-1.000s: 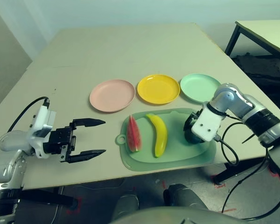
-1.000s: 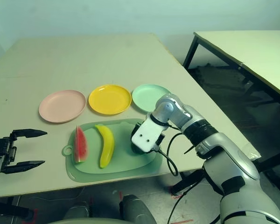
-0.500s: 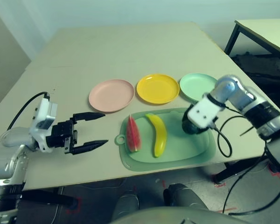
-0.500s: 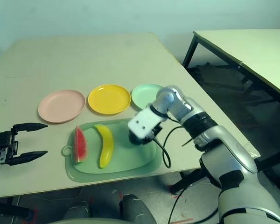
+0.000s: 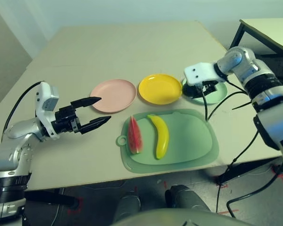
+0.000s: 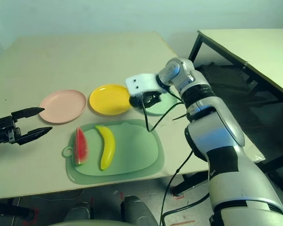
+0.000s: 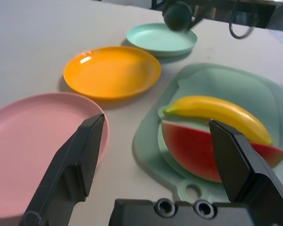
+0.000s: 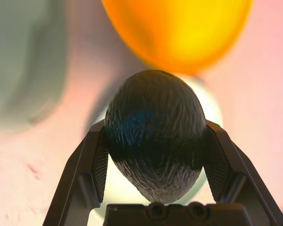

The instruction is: Place the fruits into color-matched plates.

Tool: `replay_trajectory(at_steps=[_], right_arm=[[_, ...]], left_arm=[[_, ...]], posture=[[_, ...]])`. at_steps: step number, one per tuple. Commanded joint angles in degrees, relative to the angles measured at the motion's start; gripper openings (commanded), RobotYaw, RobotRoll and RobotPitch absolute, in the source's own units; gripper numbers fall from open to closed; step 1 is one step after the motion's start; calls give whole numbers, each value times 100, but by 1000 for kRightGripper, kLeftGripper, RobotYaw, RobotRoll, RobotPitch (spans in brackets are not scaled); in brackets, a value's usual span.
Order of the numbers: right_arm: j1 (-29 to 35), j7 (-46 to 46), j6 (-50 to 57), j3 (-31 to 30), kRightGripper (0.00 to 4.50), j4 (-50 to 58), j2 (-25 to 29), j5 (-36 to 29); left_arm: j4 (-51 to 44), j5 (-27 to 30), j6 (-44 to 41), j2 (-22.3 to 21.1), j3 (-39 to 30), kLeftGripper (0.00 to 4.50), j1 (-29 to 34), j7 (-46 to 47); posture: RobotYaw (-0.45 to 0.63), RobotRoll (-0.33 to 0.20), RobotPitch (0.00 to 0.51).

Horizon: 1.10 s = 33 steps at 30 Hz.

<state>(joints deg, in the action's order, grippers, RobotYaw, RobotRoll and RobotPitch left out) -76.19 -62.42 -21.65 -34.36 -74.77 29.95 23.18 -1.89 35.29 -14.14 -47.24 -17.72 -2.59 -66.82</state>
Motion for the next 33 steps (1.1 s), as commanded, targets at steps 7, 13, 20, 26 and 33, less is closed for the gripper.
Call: replay_trajectory(at_steps=[7,13,20,26,33], right_arm=[[203,1010,632,110,3052,-372,-99,591],[374,996,887,305,4075,-397,-250,624],[421,1079,928,375,4460,-402,-209,723],[163,930,427,162,4460,-308,57,1028],[-432,-587,-1085,-2,4460,611,88,984]], left_arm=[[-86,-203,149,29,-185,4500,366,203],[-17,-290,284,-67,-247,4500,453,116],[43,-272,279,-104,-251,4500,343,78],[164,-279,254,-81,-148,4500,158,1],[600,-373,438,-148,-42,4500,-45,-431]], posture=[[-8,0,42],[-3,0,50],[-11,0,48],[-32,0,50],[-75,0,51]])
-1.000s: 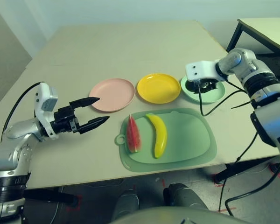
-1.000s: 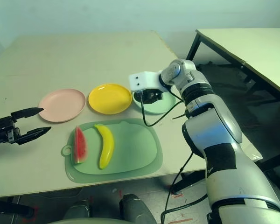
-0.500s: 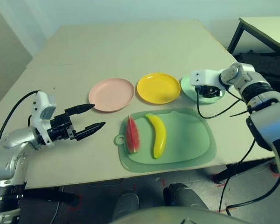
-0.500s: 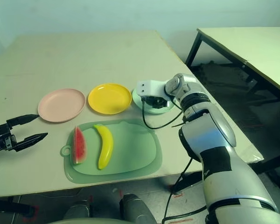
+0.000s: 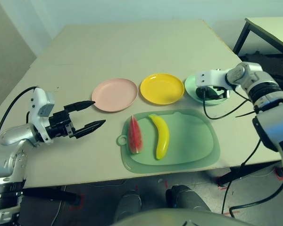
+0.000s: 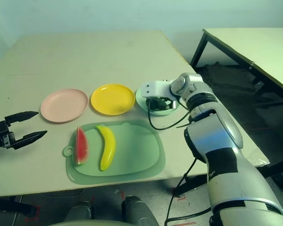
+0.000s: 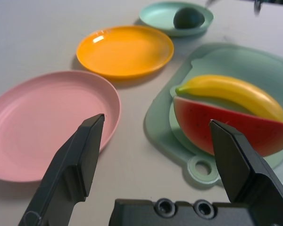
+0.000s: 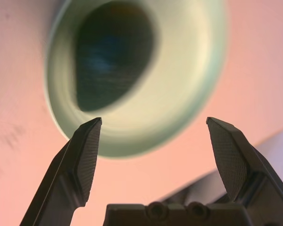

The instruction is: Place the fruits into color-matched plates.

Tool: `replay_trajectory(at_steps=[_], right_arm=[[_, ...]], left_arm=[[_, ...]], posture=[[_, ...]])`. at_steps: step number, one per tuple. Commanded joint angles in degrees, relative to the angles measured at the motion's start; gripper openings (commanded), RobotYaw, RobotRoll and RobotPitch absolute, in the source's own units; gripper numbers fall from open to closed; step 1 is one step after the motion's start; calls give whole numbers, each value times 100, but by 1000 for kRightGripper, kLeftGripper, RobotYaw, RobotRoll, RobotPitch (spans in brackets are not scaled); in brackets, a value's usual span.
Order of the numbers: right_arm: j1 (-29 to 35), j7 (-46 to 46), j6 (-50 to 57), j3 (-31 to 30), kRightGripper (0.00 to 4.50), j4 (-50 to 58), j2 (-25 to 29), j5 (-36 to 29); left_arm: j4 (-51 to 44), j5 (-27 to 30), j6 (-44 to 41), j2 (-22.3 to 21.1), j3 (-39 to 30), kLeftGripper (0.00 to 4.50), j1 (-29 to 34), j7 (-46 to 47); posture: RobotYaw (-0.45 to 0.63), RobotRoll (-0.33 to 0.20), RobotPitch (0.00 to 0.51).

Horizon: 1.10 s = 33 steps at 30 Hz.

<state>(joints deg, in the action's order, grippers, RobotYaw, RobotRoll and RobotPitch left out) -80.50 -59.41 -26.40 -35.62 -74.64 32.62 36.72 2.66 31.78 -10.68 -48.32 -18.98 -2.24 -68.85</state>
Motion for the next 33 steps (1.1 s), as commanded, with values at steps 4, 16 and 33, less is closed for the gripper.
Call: replay_trajectory(at_steps=[4,16,33], right_arm=[[691,-2229,-788,244,4460,2403,-250,-1307],[2273,-3309,170,-312,4460,6244,-376,-2223],[2101,-2903,-494,-780,4460,5339,-1177,-1783]], left_arm=[[302,-88,260,-118,246,4500,-12,-790],[-289,335,105,-202,135,4500,386,-1510],[-511,298,357,-121,107,4500,641,-1539]], posture=[[-84,0,49],[-57,0,47],[-4,0,40]])
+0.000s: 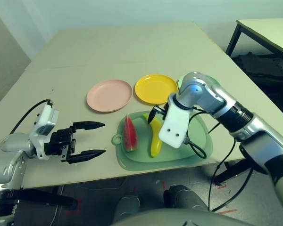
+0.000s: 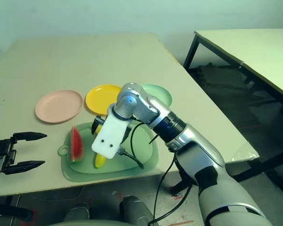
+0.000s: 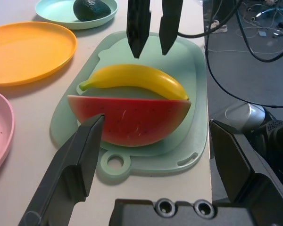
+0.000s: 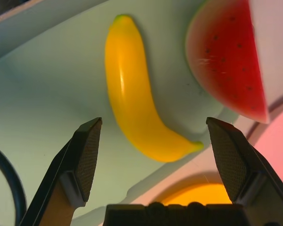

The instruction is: Place the fruits into color-matched plates.

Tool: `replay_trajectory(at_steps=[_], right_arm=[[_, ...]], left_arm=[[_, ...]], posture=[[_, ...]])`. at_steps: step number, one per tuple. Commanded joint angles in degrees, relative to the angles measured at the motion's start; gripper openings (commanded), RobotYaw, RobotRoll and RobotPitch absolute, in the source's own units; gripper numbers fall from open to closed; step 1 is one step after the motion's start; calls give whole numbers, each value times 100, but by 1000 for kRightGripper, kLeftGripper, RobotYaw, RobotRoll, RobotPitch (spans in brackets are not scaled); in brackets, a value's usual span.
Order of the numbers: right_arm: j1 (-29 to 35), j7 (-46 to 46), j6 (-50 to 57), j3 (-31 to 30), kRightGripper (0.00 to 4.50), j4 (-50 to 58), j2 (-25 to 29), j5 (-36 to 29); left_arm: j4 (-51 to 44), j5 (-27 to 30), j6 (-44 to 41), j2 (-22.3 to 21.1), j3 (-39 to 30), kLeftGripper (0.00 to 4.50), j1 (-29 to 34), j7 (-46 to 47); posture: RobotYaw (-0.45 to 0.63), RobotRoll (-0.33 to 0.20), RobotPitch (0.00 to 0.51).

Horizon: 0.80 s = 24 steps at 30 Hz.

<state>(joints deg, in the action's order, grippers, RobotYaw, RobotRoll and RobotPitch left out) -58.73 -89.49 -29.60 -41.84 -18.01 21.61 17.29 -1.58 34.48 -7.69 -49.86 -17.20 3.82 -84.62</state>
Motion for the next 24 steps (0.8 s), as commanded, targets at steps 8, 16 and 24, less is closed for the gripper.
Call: replay_trajectory(at_steps=[8,16,24], right_arm=[[-135,718,-802,-497,4460,-1857,-309,886],[-122,652,-975,-476,4460,-2157,-281,900],[46,229,-723,-364,3089,-1889,6,589]], left_arm=[[-245,139,-31,83,-153,4500,71,261],[-355,180,-72,77,-173,4500,88,381],[-221,138,-36,72,-131,4500,-22,370]], posture=[[11,0,46],[13,0,53],[-2,0,48]])
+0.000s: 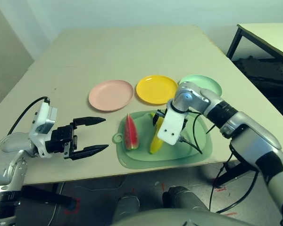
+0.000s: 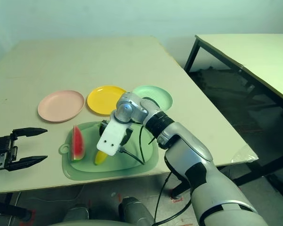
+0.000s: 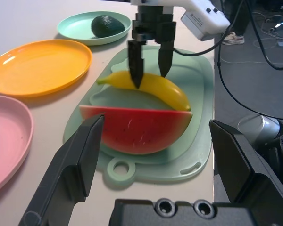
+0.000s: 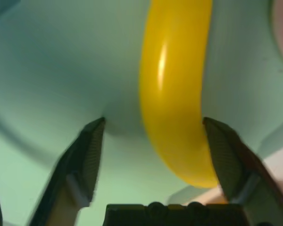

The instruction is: Place the fruits into color-matched plates.

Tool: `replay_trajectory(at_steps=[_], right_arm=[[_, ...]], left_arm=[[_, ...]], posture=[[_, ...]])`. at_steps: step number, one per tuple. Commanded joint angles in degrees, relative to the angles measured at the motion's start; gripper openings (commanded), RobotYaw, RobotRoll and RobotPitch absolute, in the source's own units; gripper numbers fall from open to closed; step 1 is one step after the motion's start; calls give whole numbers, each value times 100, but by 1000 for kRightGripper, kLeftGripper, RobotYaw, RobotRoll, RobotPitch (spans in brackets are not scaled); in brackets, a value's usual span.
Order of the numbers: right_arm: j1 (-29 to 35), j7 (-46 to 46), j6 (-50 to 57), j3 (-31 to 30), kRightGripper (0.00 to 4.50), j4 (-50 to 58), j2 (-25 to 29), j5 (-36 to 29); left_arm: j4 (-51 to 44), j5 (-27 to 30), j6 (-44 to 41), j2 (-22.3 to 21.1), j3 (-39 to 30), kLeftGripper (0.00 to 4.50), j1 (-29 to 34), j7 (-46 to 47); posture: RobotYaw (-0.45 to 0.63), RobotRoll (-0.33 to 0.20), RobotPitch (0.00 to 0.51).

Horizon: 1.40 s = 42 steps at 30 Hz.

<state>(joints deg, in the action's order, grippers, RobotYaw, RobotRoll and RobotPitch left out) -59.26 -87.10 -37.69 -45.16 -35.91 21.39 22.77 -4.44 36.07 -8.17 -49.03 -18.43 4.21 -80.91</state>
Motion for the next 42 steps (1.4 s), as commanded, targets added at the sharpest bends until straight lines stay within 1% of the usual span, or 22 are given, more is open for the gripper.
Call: replay_trajectory(at_steps=[1,4,8,12,14,17,20,22,26,29,35,42], right_arm=[[63,54,82,-26,2685,-202,10,93],[-1,153,108,7,1690,-396,-34,148],[-60,169,144,74,1680,-548,-56,119],[-350,177,332,296,1680,-901,-151,-20],[-548,106,453,441,1680,-1090,-207,-161],[-931,111,488,614,1680,-1538,-235,-206],[-1309,-12,792,903,1680,-2128,-383,-414],[-1616,96,963,1070,1680,-2595,-511,-416],[-2090,1034,1282,1247,1680,-3465,-709,-142],[-2241,1808,1687,1451,1680,-3837,-886,-110],[-2239,2908,2427,1651,1680,-4141,-1106,46],[-2035,3820,3047,1732,1680,-4271,-1275,239]], left_arm=[[79,-33,16,-3,12,4500,-88,3],[115,-50,22,14,49,4500,-149,-1],[147,-46,24,40,23,4500,-173,29],[252,137,-276,235,-188,4500,-405,618],[359,91,-411,255,-274,4500,-510,930],[497,23,-595,244,-367,4500,-668,1347],[608,-47,-721,198,-394,4500,-793,1590],[656,-98,-752,165,-364,4500,-842,1655],[659,-183,-770,183,-277,4500,-906,1722],[621,-188,-797,195,-244,4500,-894,1731],[606,-218,-806,190,-260,4500,-861,1700],[569,-235,-714,235,-325,4500,-792,1698]], posture=[[-2,0,48],[-2,0,48],[-5,0,49],[-4,0,52],[-4,0,52],[-3,0,53],[-8,0,53],[-14,0,55],[-18,0,57],[-19,0,58],[-12,0,61],[1,0,66]])
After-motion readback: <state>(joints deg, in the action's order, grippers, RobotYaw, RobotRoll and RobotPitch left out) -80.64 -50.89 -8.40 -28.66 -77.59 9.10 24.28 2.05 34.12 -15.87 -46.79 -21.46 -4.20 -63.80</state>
